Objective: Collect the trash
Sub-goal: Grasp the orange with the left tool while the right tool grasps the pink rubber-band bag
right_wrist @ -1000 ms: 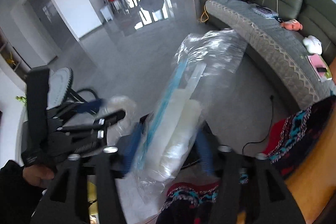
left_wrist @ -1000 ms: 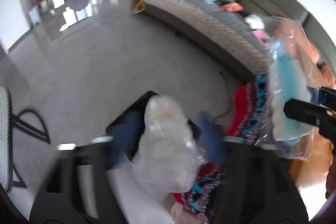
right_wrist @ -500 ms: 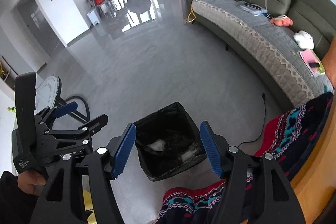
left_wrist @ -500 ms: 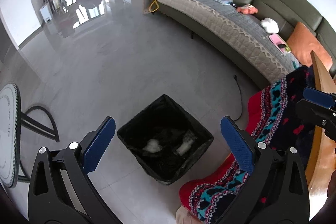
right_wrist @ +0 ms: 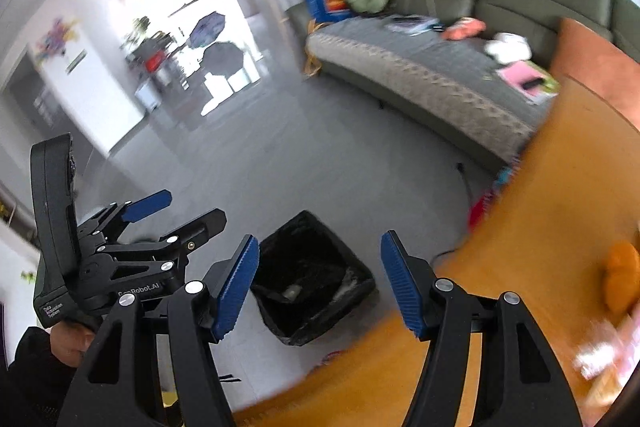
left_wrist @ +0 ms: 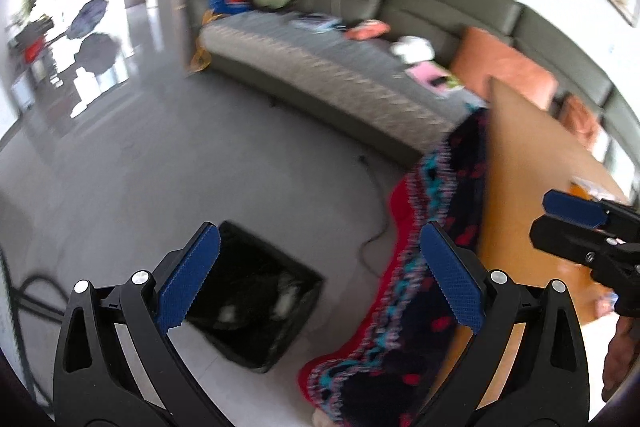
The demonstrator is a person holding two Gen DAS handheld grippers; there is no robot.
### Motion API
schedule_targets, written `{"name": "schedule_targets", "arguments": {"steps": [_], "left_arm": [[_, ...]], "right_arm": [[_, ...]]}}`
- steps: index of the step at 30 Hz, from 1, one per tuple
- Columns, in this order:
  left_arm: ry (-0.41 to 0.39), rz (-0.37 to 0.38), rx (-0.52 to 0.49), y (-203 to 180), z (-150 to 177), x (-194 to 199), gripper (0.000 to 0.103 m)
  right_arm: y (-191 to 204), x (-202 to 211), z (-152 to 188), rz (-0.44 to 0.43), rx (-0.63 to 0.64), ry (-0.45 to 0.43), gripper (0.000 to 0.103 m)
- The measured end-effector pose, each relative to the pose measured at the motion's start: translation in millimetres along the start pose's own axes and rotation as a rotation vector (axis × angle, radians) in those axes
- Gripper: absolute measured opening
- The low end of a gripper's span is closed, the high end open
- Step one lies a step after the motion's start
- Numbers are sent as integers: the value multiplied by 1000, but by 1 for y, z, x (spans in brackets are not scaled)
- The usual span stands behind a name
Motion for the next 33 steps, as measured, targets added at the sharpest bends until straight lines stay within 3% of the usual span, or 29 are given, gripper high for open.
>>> {"name": "schedule_targets", "arguments": {"steps": [6, 13, 17, 23, 25, 26, 27, 29, 33], "left_arm": [[12, 101, -130, -92, -2, -9, 97], [42, 184, -250, -183, 6, -14, 97], [52, 195, -297, -223, 5, -17, 97], [71, 198, -337, -261, 6, -18, 97], [81, 196, -349, -267, 6, -20, 97], [86, 195, -353, -269, 4, -23, 97], [91, 193, -358, -273, 4, -25, 97], [99, 189, -361, -278, 3, -28, 97], [122, 201, -351, -294, 2, -39, 97]], "right_arm": [[-78, 56, 26, 149, -99, -68, 65], [-175, 103, 63, 349, -248, -115, 77], [-221, 100, 85, 419, -298, -80, 79], [-257, 71, 101, 411, -325, 4, 79], [-260, 66, 104, 395, -328, 23, 54], [-259, 67, 105, 393, -328, 21, 34], [-259, 72, 104, 388, -330, 4, 25], [-258, 91, 99, 359, -334, -50, 17], [-262, 133, 87, 314, -374, -162, 14]]}}
Point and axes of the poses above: each gripper's, at about its wrist camera, not at the fingertips, and x roughly against the way its jaws point, y to its left, z to its underside, the point moved 8 cm from there along -x, roughly the way its jaws point, and after that the axes turned 10 degrees about y, right-handed, at the moved point
